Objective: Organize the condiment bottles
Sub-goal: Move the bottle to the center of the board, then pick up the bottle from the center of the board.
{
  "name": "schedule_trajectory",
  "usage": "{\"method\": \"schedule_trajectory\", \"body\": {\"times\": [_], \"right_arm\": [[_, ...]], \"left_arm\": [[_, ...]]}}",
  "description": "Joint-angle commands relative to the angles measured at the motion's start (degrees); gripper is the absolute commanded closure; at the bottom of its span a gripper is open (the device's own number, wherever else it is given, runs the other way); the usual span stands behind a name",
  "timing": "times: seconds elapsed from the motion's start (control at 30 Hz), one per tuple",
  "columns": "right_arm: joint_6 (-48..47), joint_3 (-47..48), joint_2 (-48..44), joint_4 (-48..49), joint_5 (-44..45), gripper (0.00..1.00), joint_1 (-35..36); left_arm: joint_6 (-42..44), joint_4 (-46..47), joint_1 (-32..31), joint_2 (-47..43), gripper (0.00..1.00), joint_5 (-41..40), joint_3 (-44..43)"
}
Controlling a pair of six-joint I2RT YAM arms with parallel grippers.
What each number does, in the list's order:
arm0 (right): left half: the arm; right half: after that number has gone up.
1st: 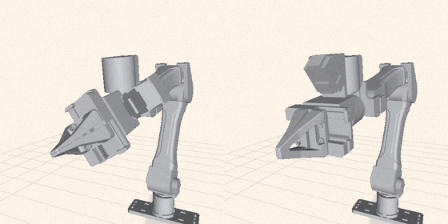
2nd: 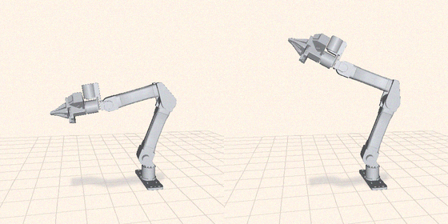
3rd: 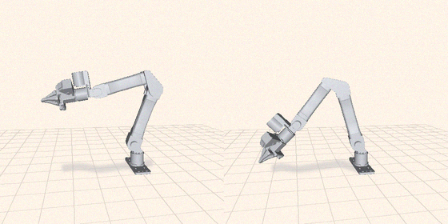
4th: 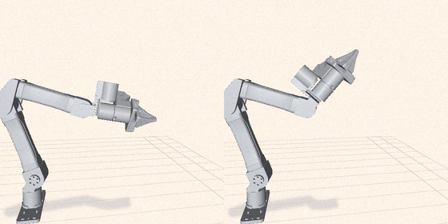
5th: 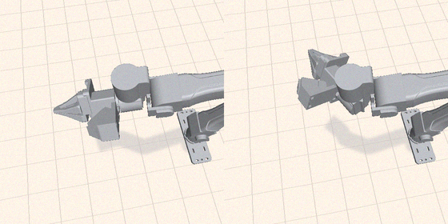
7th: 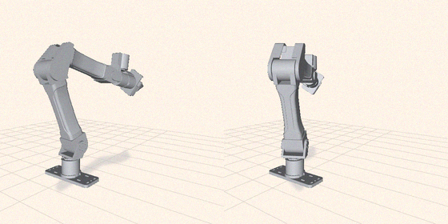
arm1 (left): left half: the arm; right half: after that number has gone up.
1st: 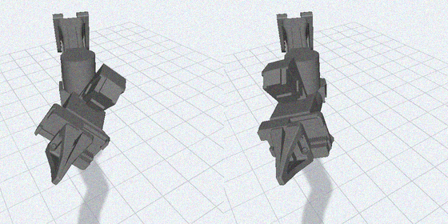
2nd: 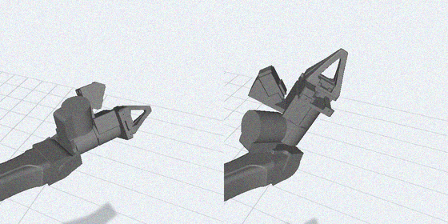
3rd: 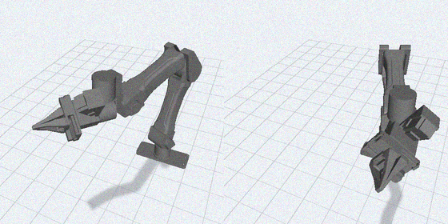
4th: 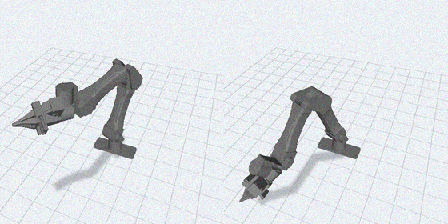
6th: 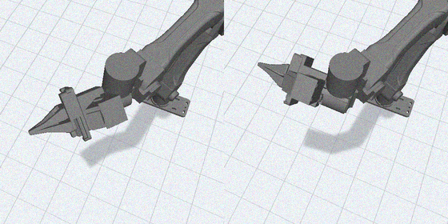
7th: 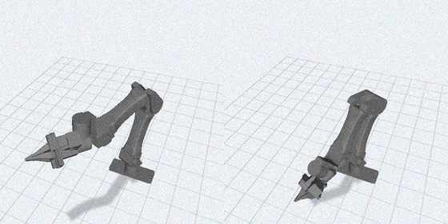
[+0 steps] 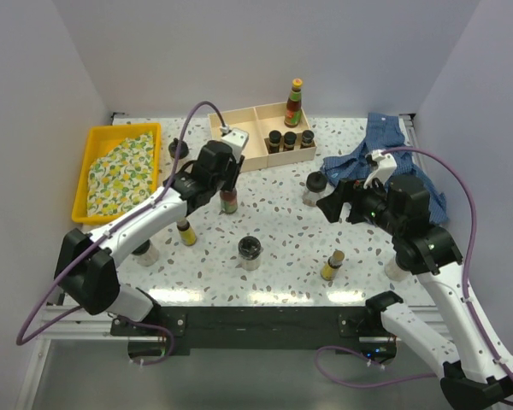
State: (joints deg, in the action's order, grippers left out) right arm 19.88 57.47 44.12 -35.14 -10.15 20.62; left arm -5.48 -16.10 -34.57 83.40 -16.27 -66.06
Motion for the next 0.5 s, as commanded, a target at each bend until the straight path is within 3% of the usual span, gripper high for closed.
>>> {"method": "schedule_trajectory", "body": {"times": [0.0, 0.2, 0.47], "right_arm": [[-0.6, 0.5, 0.0, 1.4, -0.4, 0.09, 0.1], [0.1, 0.3, -0.1, 1.3, -0.2, 0.09, 0.0], [0.6, -0.4, -0.5, 1.1, 0.7, 0.09, 0.1]], "left_arm": [[0.3, 2.1, -5.8, 2.2, 1.00, -0.5, -10.3], [0.6, 5.3, -8.1, 5.5, 1.00, -0.7, -12.6], [1.5, 14.1, -8.7, 6.4, 1.00, 1.9, -9.5]]}}
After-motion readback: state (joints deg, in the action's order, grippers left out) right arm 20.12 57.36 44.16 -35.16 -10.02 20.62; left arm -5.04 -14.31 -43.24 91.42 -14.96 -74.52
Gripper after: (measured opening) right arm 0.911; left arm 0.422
